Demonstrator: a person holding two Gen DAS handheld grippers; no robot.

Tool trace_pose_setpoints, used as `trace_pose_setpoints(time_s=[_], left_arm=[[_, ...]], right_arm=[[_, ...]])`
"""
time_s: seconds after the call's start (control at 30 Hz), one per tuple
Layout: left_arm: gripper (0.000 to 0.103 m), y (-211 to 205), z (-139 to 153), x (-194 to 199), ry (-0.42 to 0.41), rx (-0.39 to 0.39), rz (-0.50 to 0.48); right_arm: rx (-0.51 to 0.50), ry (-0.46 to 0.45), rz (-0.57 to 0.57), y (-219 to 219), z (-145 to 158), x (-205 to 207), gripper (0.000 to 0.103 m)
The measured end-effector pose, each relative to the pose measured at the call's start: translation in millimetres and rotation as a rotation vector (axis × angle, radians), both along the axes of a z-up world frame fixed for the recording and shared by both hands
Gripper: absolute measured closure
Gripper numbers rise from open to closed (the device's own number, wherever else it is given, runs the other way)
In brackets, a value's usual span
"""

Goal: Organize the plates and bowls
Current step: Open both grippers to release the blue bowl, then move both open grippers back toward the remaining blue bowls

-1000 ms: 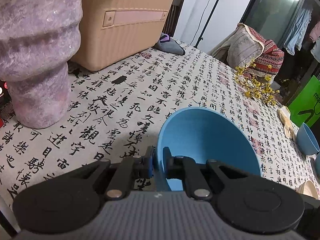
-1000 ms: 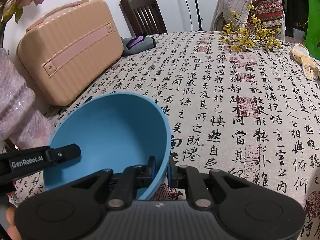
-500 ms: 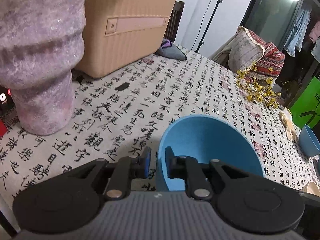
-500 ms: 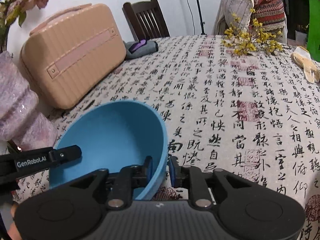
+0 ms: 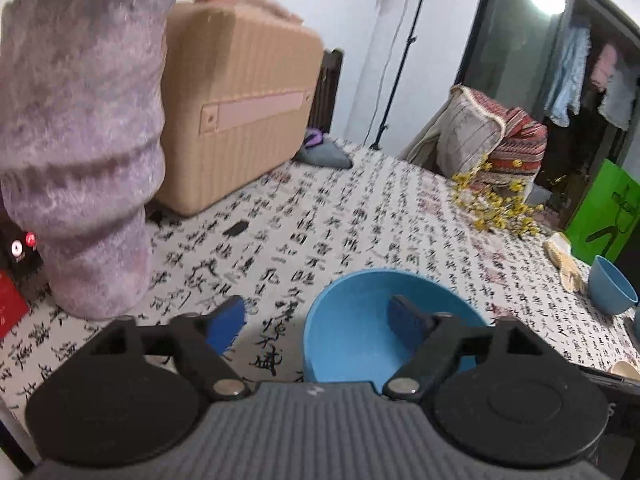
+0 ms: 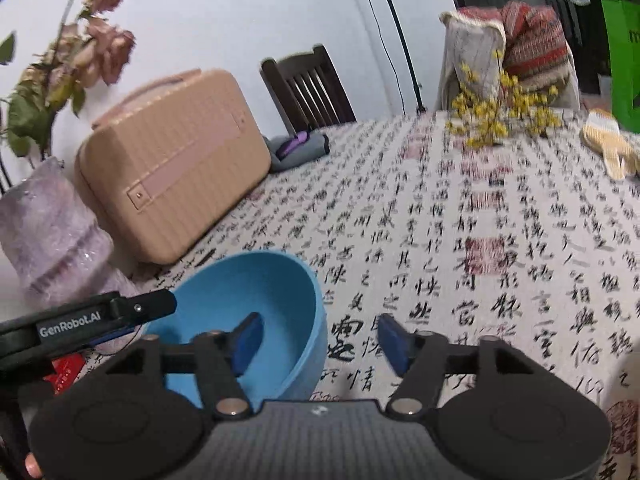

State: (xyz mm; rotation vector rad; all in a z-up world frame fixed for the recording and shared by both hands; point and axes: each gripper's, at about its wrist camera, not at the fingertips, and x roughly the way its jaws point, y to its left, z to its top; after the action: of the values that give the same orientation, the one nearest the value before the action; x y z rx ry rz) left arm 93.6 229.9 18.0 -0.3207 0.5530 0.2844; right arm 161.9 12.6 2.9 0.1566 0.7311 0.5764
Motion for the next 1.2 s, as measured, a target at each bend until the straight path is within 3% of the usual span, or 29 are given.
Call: trace_pose_setpoints(time_s=[0.1, 0.23, 0.37, 0.57, 0.8, 1.2], left_arm=[[0.003, -3.4, 4.0, -8.9, -0.057, 0.018, -0.008], [0.0, -12.3, 9.7, -23.4, -0.13, 0.069, -0.015], [0.0, -19.1, 12.2, -33.3, -0.157, 0.083, -0.034], [0.0, -26.8, 9.7, -45.0, -0.179, 0.091, -0.051], [0.0, -34.2, -0.5, -46.7, -0.188, 0.047, -0.104], [0.0, -51.9, -5.7, -59.5, -0.249, 0.09, -0.102]], right_arm=[[0.016, -0.034, 0.015, -9.5, 2.2, -6.7, 0.014], [-0.004, -0.114, 0.022, -18.9, 4.6, -18.8, 0.0], [-0.072, -0.214, -0.003, -23.2, 7.6, -31.0, 0.0], [-0.019, -0.203, -0.021, -43.5, 11.5, -33.7, 0.0], [0.007, -0.241, -0.102, -71.3, 13.3, -39.3, 0.0], [0.015, -0.27, -0.144, -106.6, 7.4, -51.8, 0.0]])
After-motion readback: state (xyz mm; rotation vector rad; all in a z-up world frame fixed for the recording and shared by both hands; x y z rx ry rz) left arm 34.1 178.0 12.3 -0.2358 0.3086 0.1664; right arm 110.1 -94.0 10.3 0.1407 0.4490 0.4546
